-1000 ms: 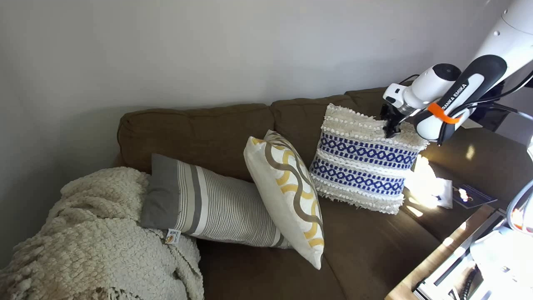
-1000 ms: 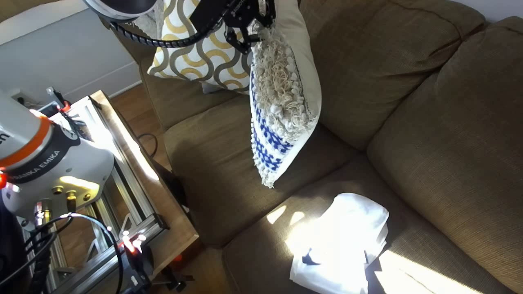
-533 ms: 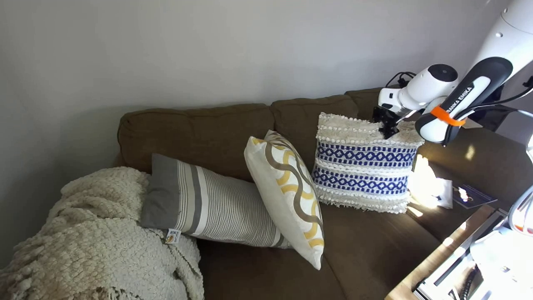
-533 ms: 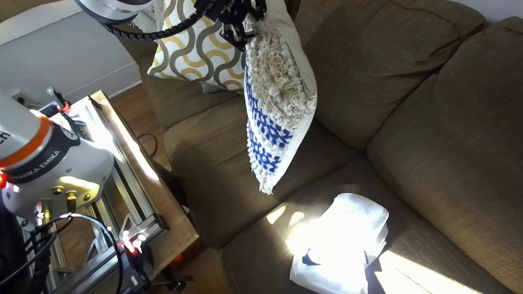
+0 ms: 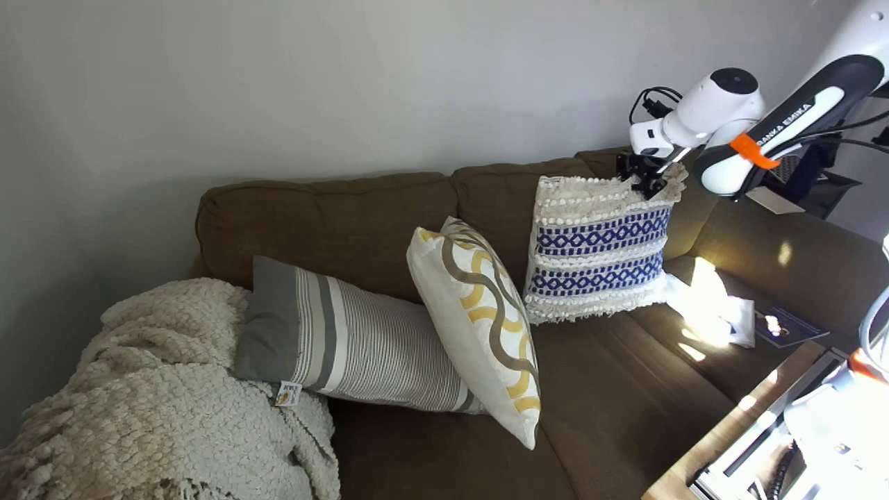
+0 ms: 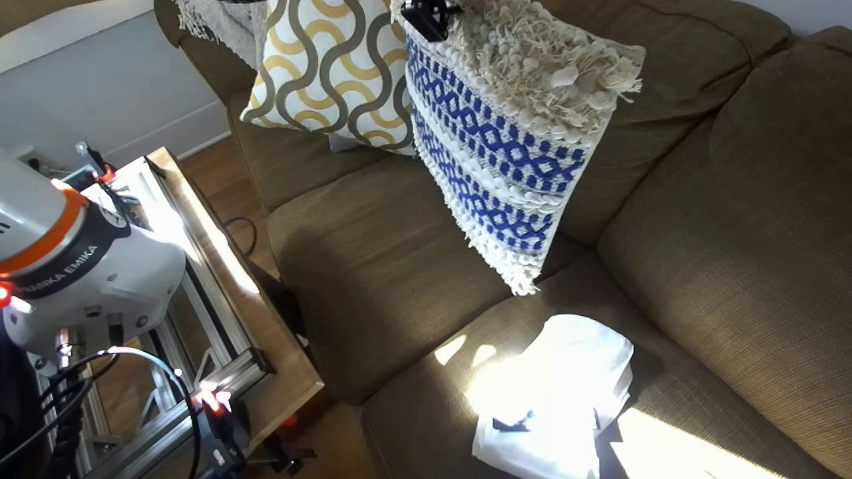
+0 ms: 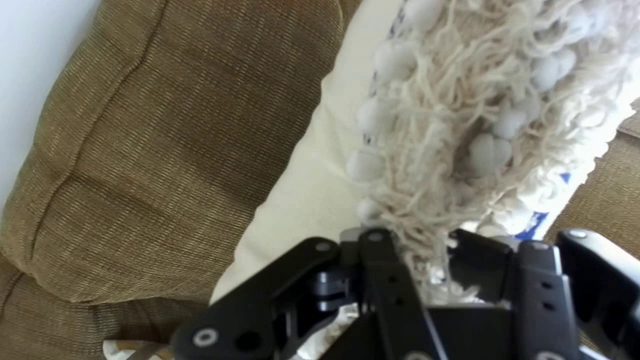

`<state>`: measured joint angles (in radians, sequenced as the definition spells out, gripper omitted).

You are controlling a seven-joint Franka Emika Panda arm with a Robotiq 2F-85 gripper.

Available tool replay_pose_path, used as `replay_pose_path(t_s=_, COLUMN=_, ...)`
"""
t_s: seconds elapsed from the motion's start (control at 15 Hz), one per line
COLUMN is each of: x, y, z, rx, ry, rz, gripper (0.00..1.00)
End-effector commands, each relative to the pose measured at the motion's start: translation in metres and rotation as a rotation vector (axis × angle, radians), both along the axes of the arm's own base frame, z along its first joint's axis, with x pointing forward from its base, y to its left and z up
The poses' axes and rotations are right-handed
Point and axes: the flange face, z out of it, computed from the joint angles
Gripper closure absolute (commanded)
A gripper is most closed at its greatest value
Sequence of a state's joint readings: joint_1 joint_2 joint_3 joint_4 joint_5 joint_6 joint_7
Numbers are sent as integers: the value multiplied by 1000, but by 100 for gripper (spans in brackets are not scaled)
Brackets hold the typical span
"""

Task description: Put the pillow upright

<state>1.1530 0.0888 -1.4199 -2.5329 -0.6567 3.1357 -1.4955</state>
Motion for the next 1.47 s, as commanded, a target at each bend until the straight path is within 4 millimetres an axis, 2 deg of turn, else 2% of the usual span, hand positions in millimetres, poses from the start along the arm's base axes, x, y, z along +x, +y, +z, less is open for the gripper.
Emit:
replay_pose_path(t_s=0.0, x=3, y=-6, z=5, rx=1, ry=28, rz=3, gripper=85)
replay_pose_path(t_s=0.13, x=6, y=-14, z=15, rx=17, ry=50, rz=15, gripper=85)
replay_pose_path(t_s=0.2, x=5, y=-13, z=15, rx=26, ry=41, rz=7, gripper=96)
replay_pose_path(t_s=0.6, x=-23, y=-7, z=-5, rx=54, ry=98, rz=16, gripper=96)
replay_pose_path(t_s=0.87, x=-26, y=-16, z=-9, rx=40, ry=101, rz=4, gripper=96)
replay_pose_path(t_s=1.13, x=-12, y=-15, z=-10, rx=39, ry=79, rz=-5, gripper=96)
replay_pose_path(t_s=1.4, x=15, y=-4, z=-30, rx=65, ry=96, rz=-29, gripper=96)
